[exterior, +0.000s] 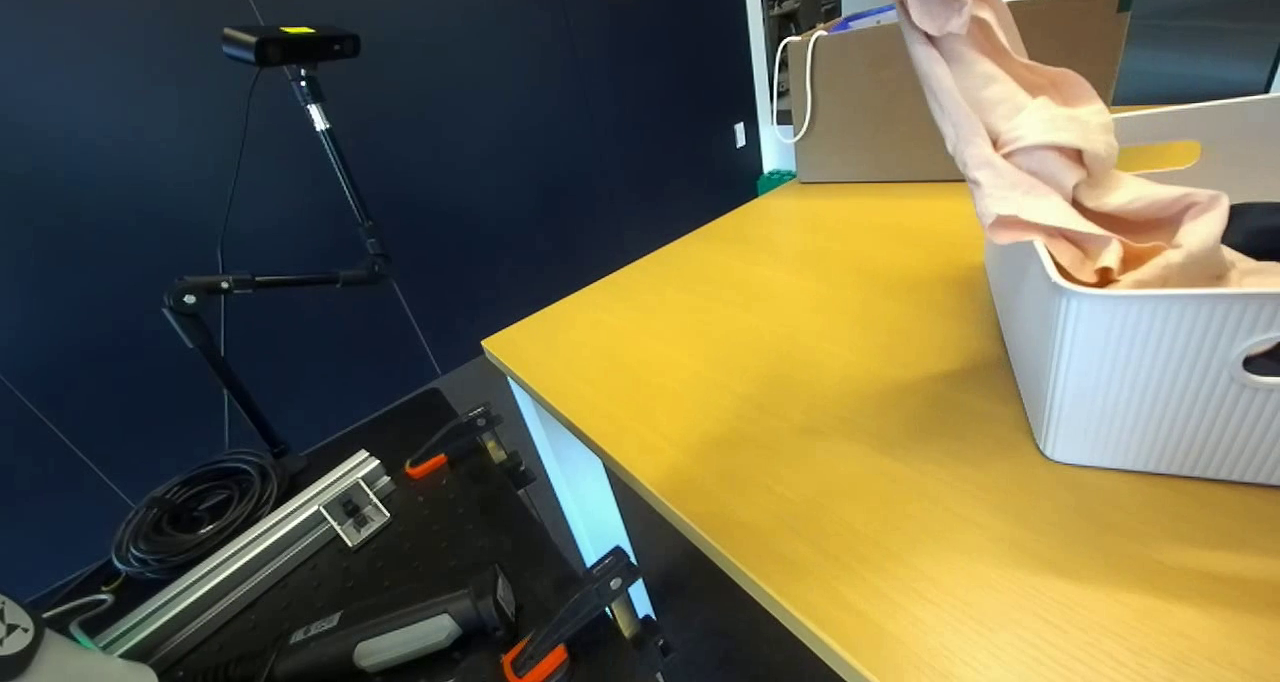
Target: Put the clothes in the basket
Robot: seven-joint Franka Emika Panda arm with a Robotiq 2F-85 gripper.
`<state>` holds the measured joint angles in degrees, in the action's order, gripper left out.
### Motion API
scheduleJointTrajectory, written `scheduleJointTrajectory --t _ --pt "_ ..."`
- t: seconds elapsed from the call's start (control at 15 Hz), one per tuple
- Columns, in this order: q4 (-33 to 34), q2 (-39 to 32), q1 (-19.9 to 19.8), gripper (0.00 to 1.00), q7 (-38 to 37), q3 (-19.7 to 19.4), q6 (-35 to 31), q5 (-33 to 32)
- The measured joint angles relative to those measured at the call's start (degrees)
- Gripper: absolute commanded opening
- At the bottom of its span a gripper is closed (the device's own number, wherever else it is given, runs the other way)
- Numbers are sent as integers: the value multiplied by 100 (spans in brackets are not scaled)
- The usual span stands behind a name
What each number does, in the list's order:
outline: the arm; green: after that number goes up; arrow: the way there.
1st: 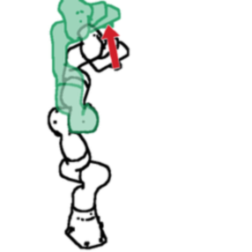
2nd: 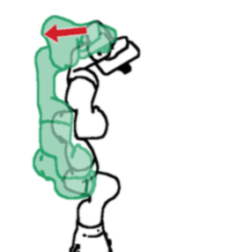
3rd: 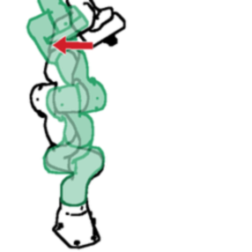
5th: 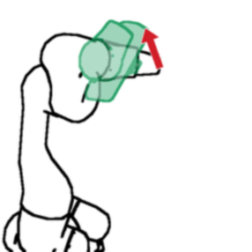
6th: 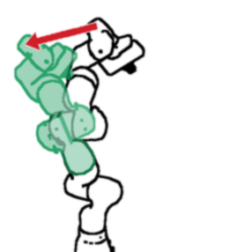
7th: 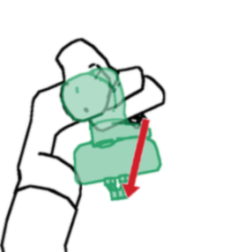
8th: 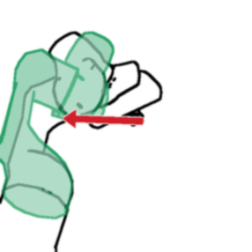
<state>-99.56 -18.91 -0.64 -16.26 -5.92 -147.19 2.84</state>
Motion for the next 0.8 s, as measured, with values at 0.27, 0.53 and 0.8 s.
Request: scheduleJointTrajectory --t 0.27,0.53,0.8 --pt "-442 186 -51 83 111 16 250 150" --pt "-1375 961 66 100 136 101 713 56" --pt "-2100 1817 141 100 -5 208 1176 -136"
